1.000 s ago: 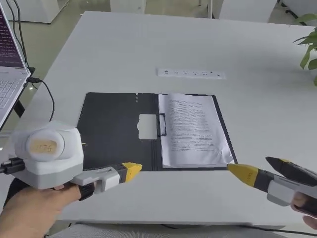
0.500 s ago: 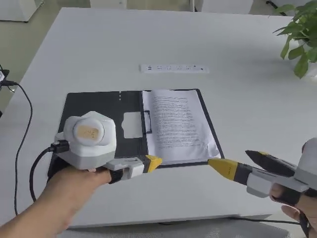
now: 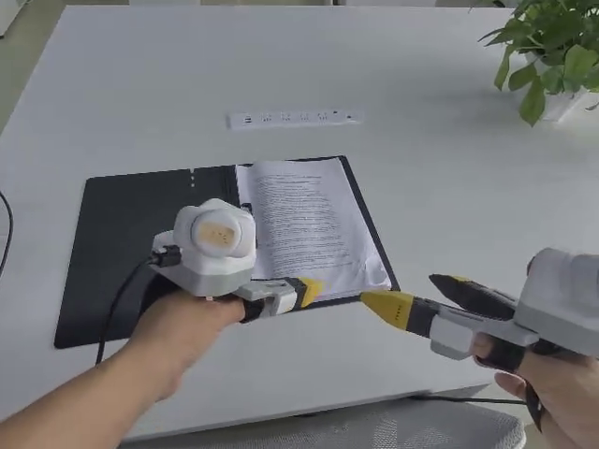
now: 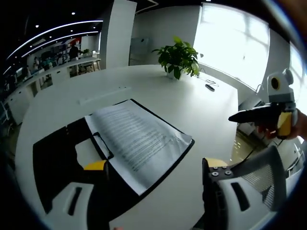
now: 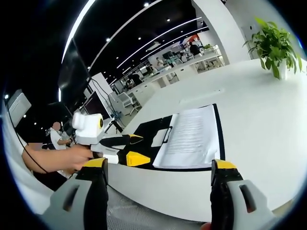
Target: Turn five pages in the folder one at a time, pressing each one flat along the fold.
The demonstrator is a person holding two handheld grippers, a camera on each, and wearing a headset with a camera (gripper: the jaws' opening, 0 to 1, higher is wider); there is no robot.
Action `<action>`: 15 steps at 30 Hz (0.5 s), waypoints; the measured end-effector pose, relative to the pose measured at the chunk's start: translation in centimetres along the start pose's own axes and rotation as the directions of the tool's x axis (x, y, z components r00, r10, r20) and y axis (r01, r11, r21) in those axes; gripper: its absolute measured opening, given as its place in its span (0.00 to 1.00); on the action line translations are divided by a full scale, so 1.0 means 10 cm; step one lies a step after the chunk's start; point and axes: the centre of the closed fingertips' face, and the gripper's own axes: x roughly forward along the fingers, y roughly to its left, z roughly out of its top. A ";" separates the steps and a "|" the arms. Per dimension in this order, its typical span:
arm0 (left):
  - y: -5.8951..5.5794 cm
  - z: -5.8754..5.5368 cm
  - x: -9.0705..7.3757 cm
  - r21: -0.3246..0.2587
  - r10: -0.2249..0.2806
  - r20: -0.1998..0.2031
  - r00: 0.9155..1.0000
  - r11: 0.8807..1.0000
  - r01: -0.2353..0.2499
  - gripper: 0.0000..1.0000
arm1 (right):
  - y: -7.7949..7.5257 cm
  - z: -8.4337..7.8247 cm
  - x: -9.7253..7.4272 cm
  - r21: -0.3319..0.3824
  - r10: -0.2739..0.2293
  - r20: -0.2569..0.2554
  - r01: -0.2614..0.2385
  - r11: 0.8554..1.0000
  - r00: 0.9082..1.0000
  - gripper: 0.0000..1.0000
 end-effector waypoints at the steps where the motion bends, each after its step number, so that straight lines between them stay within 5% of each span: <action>1: -0.01 0.02 0.04 0.003 -0.001 0.005 1.000 1.000 0.001 0.79 | -0.02 -0.01 0.02 0.003 0.002 0.000 -0.002 1.000 1.000 0.88; 15: -0.14 0.08 0.54 0.046 -0.008 0.019 1.000 0.999 0.008 0.75 | -0.15 -0.03 0.12 0.038 -0.002 0.004 0.002 0.999 1.000 0.86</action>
